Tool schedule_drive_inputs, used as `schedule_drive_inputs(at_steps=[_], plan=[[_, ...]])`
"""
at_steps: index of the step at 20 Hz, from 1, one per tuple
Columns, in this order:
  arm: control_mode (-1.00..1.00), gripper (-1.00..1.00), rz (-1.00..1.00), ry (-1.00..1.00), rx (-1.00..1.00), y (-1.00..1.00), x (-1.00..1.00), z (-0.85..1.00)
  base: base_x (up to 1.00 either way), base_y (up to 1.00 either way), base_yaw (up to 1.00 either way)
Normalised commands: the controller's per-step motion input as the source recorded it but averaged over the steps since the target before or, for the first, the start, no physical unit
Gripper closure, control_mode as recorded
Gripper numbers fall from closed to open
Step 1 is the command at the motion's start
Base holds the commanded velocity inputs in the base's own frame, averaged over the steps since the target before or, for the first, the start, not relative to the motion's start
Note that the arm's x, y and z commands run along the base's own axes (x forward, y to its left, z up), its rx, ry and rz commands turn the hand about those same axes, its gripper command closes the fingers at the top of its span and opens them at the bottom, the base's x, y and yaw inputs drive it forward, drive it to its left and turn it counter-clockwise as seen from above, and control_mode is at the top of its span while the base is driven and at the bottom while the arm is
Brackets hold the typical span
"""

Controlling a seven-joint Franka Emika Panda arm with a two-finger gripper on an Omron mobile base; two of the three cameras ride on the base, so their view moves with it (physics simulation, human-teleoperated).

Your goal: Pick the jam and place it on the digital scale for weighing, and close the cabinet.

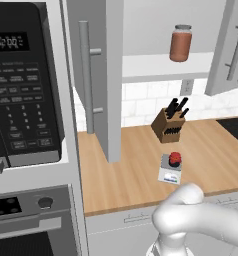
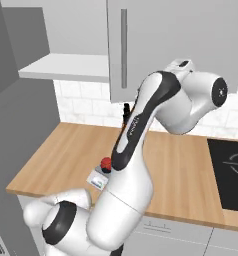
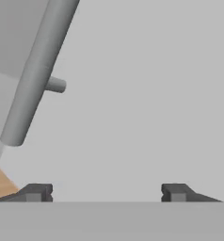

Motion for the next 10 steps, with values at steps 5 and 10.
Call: schedule_drive_inputs(at_steps=[5, 10], plan=[[-1.00, -1.00, -0.49, 0.07, -0.06, 0.76, 1.00, 0.00, 0.00, 0.00, 0.00], [-1.00, -1.00, -0.27, 0.08, 0.00, 0.07, 1.00, -0.08, 0.00, 0.00, 0.00]])
